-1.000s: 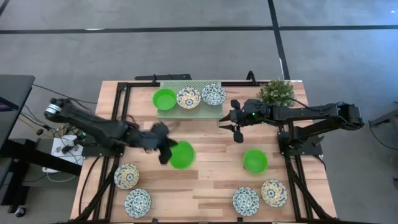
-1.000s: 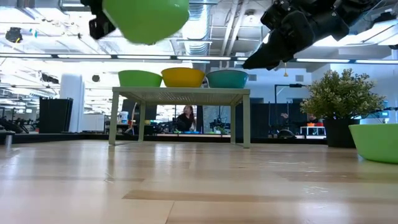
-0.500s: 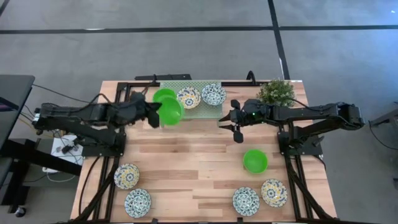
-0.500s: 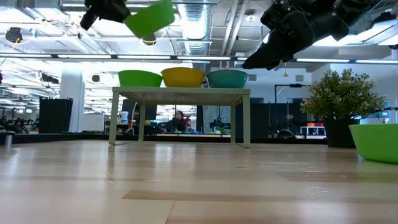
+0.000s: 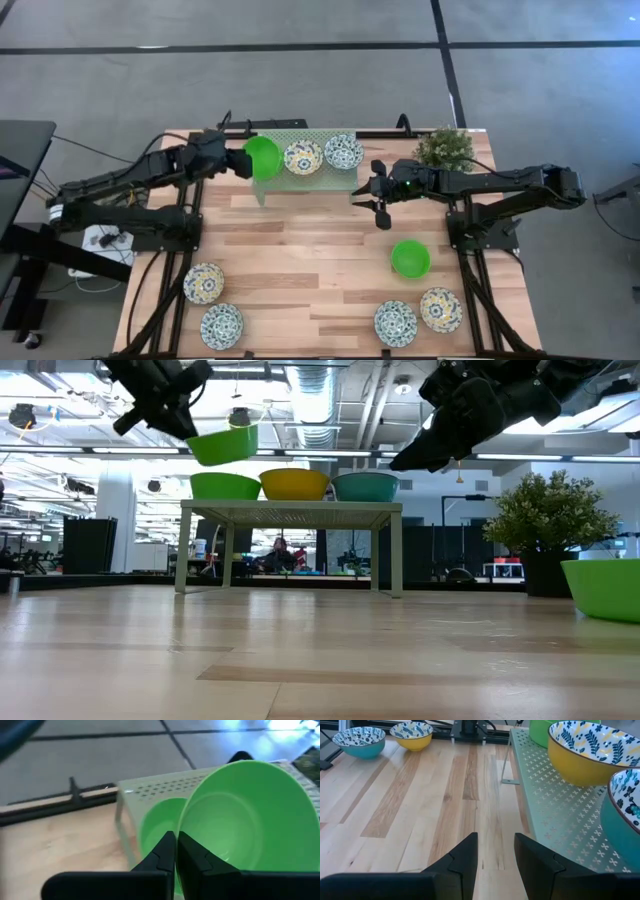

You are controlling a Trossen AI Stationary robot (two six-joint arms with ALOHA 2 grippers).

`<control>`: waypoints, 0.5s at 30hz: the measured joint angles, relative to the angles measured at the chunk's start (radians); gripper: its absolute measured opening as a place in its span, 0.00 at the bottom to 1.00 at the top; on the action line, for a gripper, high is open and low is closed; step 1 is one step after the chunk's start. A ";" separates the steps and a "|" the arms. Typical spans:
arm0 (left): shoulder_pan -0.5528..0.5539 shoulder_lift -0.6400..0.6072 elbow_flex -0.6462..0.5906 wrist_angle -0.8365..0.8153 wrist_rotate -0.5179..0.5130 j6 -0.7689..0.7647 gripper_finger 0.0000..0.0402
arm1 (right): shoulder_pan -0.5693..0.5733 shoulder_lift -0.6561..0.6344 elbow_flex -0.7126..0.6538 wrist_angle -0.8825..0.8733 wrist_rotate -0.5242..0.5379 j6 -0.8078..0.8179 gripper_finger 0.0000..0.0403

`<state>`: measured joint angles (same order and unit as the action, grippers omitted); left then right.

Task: Pick & Place Mini bowls
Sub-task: Stack the bottom green bowl on the green bowl on the shelf

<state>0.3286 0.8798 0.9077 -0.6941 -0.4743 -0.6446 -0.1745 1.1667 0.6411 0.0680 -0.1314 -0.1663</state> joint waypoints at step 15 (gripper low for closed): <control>0.145 0.127 0.000 -0.024 0.155 0.019 0.03 | -0.001 0.000 0.000 0.000 0.000 0.000 0.30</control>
<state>0.4740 1.0066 0.9073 -0.7179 -0.3194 -0.6255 -0.1753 1.1667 0.6411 0.0677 -0.1311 -0.1665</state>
